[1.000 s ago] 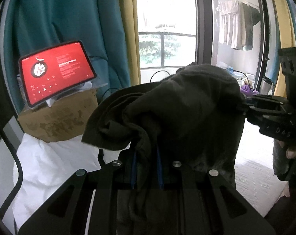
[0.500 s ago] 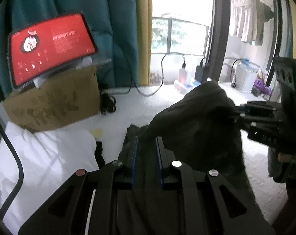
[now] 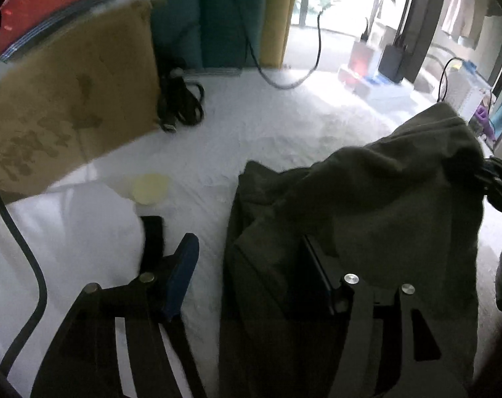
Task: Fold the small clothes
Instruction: 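Lower the shirt end onto the bed with both grippers, folding it over, then open both grippers and release the folded grey shirt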
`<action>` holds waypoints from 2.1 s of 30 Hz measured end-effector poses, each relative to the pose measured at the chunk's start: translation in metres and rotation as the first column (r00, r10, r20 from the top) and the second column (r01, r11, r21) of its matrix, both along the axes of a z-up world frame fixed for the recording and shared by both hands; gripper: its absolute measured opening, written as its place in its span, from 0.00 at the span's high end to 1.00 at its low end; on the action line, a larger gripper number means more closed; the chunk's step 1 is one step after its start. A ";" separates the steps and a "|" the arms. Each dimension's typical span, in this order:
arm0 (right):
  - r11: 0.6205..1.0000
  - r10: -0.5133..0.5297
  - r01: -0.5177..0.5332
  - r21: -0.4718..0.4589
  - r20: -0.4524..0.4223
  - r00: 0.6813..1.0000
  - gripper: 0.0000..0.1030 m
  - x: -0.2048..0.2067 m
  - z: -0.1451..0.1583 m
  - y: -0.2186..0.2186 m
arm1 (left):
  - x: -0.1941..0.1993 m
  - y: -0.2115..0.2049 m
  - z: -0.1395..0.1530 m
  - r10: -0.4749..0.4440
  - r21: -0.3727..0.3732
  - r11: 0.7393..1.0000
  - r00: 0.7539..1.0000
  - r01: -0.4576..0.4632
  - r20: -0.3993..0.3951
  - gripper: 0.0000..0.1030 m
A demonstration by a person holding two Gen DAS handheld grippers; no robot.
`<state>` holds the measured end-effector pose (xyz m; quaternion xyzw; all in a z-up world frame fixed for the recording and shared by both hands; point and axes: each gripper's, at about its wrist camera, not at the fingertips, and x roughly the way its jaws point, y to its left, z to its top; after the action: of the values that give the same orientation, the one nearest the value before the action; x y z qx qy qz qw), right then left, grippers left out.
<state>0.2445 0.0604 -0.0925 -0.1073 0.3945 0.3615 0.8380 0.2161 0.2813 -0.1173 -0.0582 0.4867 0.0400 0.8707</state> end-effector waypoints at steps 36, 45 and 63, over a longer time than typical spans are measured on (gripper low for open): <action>0.997 -0.031 0.023 -0.070 -0.118 0.993 0.83 0.040 -0.054 0.019 | -0.002 0.016 -0.006 0.054 0.054 0.997 0.998 -0.057 0.043 0.68; 0.994 -0.064 0.054 -0.091 -0.113 0.992 0.68 0.035 -0.048 0.012 | -0.013 0.013 0.009 0.070 0.040 0.996 0.993 -0.074 0.091 0.48; 0.988 -0.107 0.100 -0.114 -0.054 0.993 0.34 -0.016 -0.022 -0.030 | -0.074 -0.030 0.039 0.031 0.036 0.999 0.983 -0.038 0.180 0.44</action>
<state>0.2287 0.0300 -0.1146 -0.1222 0.4438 0.2981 0.8362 0.1424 0.2509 -0.0788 -0.0531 0.4044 0.0592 0.9111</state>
